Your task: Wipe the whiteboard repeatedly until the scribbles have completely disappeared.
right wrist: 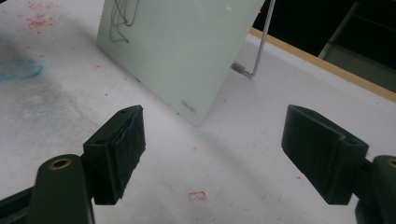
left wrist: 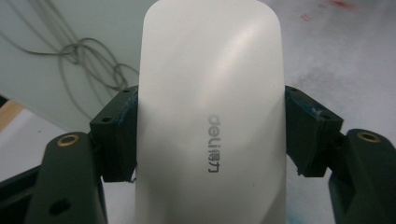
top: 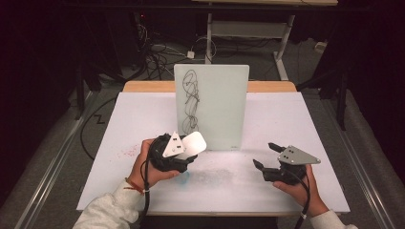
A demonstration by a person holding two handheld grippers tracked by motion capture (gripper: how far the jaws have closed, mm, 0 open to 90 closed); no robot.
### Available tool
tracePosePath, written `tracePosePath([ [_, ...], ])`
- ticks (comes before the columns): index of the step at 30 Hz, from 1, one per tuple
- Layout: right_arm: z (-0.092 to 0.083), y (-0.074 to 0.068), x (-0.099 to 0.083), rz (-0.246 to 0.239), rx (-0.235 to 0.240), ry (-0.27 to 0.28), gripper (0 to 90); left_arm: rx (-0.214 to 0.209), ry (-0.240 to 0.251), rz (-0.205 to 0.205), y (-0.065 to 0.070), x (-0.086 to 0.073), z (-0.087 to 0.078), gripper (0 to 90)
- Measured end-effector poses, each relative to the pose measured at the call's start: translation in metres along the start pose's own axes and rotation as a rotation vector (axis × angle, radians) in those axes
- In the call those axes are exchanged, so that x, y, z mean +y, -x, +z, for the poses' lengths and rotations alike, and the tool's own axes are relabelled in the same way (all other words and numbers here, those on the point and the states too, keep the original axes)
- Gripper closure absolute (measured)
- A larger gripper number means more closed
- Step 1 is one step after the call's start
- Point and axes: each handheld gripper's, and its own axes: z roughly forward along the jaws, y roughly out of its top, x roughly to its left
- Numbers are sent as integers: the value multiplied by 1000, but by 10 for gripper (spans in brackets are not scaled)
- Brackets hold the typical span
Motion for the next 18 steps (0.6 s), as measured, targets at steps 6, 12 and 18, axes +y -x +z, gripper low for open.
tracePosePath([
  [6,-2,0,1,-3,-7,6,221,102,47,-49,-14,4,-9,290],
  [12,0,-2,0,-7,-5,-1,221,208,83,-94,-25,8,-14,290],
  [18,0,-2,0,-1,-6,-2,220,280,126,-129,-39,17,-13,290],
])
